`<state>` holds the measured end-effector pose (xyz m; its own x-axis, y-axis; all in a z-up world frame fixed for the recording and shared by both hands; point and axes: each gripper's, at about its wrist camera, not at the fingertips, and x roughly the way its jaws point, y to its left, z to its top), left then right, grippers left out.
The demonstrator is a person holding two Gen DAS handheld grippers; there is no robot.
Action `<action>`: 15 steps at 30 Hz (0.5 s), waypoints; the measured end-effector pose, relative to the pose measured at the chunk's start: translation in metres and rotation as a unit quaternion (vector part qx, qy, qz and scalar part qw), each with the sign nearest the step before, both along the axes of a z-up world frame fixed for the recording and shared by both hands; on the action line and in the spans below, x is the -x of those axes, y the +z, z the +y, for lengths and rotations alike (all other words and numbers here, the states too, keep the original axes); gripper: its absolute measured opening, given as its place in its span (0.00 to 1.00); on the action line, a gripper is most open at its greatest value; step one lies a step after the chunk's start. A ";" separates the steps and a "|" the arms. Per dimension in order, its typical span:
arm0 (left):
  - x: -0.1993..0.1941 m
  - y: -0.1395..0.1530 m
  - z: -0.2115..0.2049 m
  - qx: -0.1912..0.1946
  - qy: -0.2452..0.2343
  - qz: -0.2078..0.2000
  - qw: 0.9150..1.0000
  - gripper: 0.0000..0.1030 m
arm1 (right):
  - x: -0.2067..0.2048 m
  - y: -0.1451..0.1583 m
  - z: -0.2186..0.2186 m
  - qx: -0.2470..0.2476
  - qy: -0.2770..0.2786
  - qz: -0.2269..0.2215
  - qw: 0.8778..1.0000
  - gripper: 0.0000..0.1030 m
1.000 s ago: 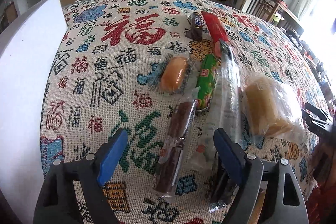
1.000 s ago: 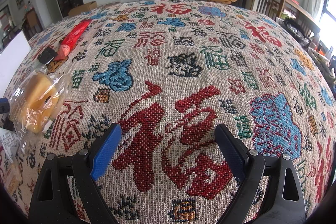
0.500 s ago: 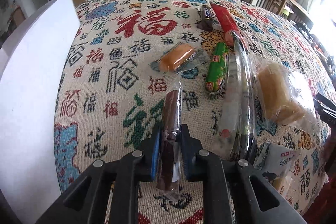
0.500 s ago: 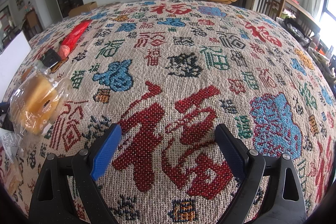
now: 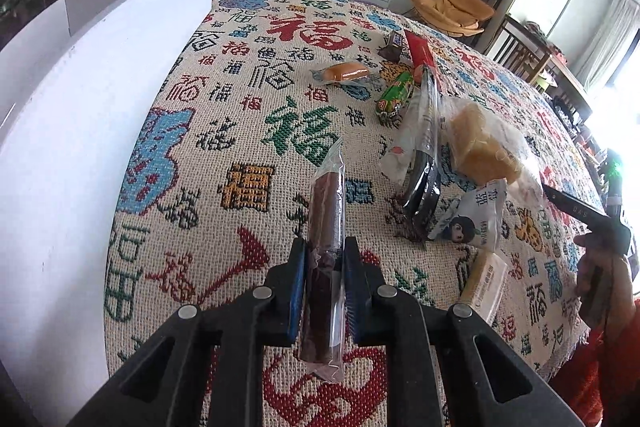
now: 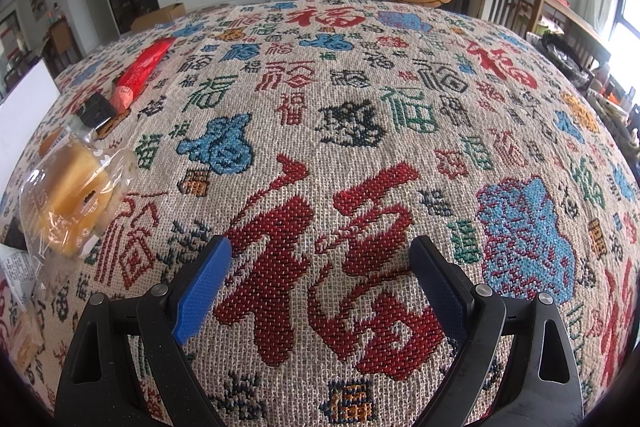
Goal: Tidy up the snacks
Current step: 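Grasp the cream biscuit bar with the right gripper while the left holds the wafer stick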
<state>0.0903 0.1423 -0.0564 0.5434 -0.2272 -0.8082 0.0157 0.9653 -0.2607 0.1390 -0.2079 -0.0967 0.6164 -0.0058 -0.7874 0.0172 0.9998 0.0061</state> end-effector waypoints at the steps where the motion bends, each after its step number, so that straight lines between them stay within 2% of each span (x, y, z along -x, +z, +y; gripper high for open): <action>1: 0.004 0.001 0.001 0.006 0.002 -0.006 1.000 0.17 | 0.003 0.002 0.002 -0.001 -0.008 0.023 1.000 0.90; 2: 0.008 0.003 0.001 0.007 0.002 -0.013 1.000 0.17 | 0.010 0.008 0.006 -0.024 -0.016 0.049 0.998 0.89; 3: 0.011 0.005 0.001 0.005 0.002 -0.019 1.000 0.17 | 0.023 0.016 0.013 -0.089 -0.002 0.068 0.994 0.89; 5: 0.013 0.006 0.000 0.005 0.000 -0.027 1.000 0.17 | 0.053 0.028 0.046 -0.213 0.059 0.105 0.969 0.89; 7: 0.014 0.007 0.000 0.011 0.000 -0.032 0.999 0.17 | 0.074 0.028 0.093 -0.264 0.111 0.161 0.944 0.89; 9: 0.017 0.010 0.001 0.015 0.003 -0.041 0.999 0.17 | 0.082 0.020 0.134 -0.275 0.121 0.198 0.933 0.88; 10: 0.020 0.012 0.002 0.015 0.005 -0.045 0.999 0.17 | 0.081 0.015 0.152 -0.267 0.117 0.208 0.933 0.88; 12: 0.026 0.016 0.004 0.013 0.007 -0.055 0.998 0.17 | 0.076 0.005 0.184 -0.229 0.101 0.213 0.944 0.91; 13: 0.029 0.017 0.006 0.011 0.010 -0.060 0.998 0.17 | 0.076 0.011 0.197 -0.197 0.090 0.184 0.959 0.90; 14: 0.032 0.017 0.008 0.009 0.013 -0.062 0.998 0.17 | 0.074 0.013 0.212 -0.178 0.089 0.172 0.965 0.90; 15: 0.033 0.017 0.009 0.009 0.017 -0.063 0.998 0.16 | 0.072 0.012 0.226 -0.172 0.091 0.172 0.966 0.91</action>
<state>0.0572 0.1516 -0.0398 0.6479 -0.2213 -0.7288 0.0168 0.9608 -0.2768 0.0672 0.0181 -0.0852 0.2850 0.3762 -0.8816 -0.0987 0.9264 0.3634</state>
